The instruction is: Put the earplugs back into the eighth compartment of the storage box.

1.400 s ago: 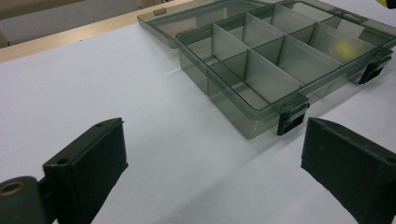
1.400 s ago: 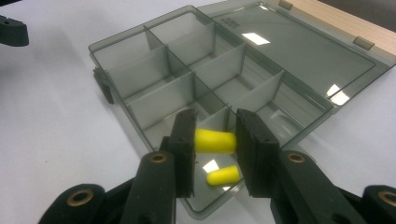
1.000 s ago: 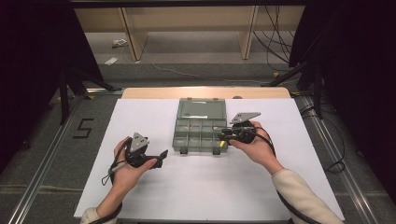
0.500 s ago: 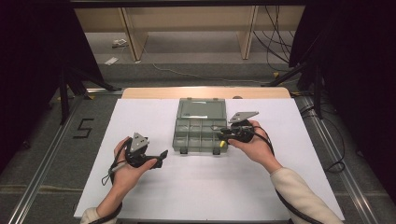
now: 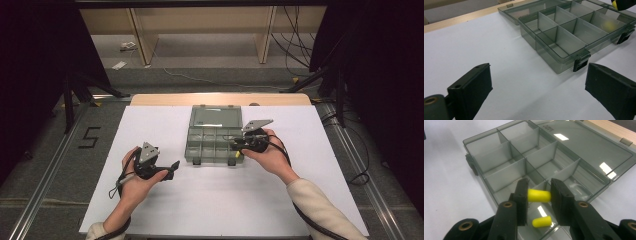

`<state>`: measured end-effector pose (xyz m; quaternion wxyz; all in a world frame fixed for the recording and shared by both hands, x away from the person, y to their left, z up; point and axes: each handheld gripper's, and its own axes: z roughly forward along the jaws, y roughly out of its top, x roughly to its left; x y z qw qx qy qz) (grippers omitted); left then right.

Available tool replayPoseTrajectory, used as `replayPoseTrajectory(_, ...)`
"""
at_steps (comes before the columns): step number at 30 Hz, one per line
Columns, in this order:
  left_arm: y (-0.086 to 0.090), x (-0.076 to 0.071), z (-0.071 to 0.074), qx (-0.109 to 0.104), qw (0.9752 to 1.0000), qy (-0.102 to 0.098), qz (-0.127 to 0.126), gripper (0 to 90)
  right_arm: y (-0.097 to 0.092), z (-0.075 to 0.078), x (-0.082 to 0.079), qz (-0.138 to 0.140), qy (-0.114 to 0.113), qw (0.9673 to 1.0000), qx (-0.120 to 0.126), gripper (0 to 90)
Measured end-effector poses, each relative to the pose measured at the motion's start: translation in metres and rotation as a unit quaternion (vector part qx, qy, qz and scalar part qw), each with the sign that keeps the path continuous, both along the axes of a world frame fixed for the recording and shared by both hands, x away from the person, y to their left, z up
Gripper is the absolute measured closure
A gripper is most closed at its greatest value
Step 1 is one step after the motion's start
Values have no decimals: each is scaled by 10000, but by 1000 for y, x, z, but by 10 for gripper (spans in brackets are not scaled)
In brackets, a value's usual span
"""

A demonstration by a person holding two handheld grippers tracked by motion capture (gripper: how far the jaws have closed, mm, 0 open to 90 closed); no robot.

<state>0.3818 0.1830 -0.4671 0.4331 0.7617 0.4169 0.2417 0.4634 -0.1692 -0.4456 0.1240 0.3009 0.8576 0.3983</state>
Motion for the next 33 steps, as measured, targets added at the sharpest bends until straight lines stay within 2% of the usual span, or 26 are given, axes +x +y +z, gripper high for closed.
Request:
replayPoseTrajectory(12, 0, 0, 0, -4, 10000, 6, -9, 62, 2, -2, 4, -20, 5, 10000, -1, 669)
replayPoseTrajectory(26, 0, 0, 0, -18, 10000, 7, -3, 62, 1, -2, 5, -28, -60, 9999, 78, 506)
replayPoseTrajectory(29, 0, 0, 0, -26, 10000, 10, -5, 62, -4, 1, 6, -150, -172, 9996, 175, 448)
replayPoseTrajectory(33, 1, 0, 0, -21, 10000, 12, -6, 63, -9, 6, 7, -317, -258, 9987, 292, 416)
